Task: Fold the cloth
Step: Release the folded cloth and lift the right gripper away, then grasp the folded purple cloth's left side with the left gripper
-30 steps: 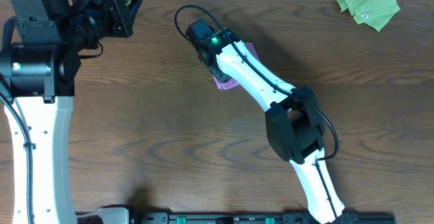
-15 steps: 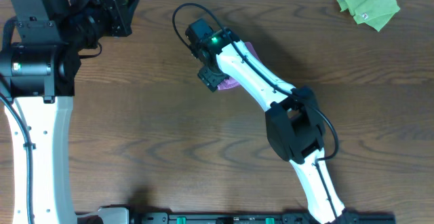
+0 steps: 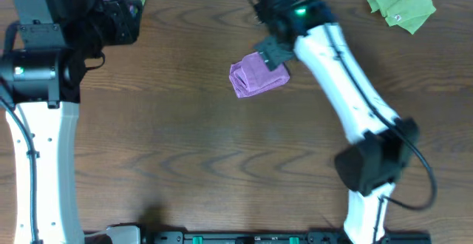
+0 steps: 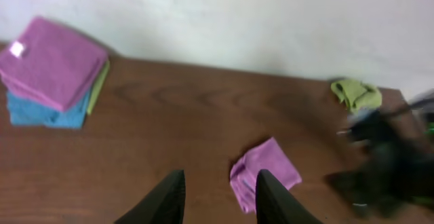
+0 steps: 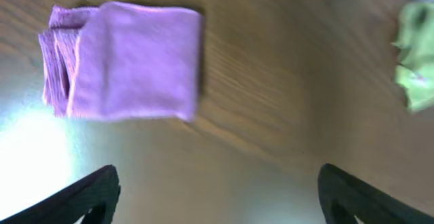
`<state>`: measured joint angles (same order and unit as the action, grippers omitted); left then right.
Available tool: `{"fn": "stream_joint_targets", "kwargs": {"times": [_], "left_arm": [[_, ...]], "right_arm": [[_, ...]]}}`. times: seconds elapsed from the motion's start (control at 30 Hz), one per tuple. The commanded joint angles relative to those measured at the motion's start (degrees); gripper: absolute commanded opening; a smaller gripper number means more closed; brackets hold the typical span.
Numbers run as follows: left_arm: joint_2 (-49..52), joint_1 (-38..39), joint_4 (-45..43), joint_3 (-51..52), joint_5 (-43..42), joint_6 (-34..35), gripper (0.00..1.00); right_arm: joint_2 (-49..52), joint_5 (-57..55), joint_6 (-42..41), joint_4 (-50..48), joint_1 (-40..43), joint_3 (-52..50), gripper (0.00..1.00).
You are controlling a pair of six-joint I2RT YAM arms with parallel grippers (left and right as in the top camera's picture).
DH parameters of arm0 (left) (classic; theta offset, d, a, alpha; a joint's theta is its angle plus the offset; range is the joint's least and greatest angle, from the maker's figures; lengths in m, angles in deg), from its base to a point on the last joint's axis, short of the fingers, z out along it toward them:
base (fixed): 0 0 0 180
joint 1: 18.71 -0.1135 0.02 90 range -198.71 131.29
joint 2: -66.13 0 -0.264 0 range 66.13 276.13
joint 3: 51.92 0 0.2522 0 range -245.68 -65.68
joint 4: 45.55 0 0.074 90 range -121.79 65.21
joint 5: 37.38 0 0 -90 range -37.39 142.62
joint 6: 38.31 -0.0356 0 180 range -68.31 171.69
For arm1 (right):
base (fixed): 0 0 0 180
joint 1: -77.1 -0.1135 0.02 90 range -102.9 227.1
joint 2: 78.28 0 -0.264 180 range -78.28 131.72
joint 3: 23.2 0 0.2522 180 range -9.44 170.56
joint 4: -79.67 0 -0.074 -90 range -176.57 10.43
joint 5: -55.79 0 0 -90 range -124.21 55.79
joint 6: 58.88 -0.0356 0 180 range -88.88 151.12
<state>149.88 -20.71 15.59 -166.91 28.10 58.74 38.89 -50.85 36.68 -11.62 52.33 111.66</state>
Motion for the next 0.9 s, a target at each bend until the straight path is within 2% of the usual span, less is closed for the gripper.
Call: {"fn": "stream_joint_targets", "kwargs": {"times": [0.0,0.23,0.33,0.53,0.63,0.77,0.87], "left_arm": [[-0.1,1.3,0.2,3.5,0.5,-0.9,0.37],[0.2,7.0,-1.7,12.9,1.2,-0.9,0.43],[0.2,8.6,-5.0,17.7,0.5,1.2,0.59],[0.5,9.4,-17.9,28.8,-6.7,8.1,0.7],[2.2,10.8,-23.7,33.0,-8.8,11.3,0.89],[6.7,13.2,-26.9,34.0,-11.5,14.6,0.98],[10.1,15.3,-30.0,34.0,-14.1,17.3,0.95]], "right_arm": [[-4.7,0.3,0.3,2.7,1.5,1.2,0.97],[-19.9,3.6,0.3,6.1,5.6,-3.1,0.99],[-30.4,3.6,0.3,3.3,7.4,-13.3,0.99],[-47.6,6.8,0.2,-3.2,10.7,-36.1,0.99],[-53.4,11.9,-0.8,-5.1,13.4,-45.1,0.99],[-57.8,17.9,-0.8,-5.4,16.6,-52.2,0.99],[-59.9,21.4,-0.8,-5.3,18.4,-55.0,0.99]]}}
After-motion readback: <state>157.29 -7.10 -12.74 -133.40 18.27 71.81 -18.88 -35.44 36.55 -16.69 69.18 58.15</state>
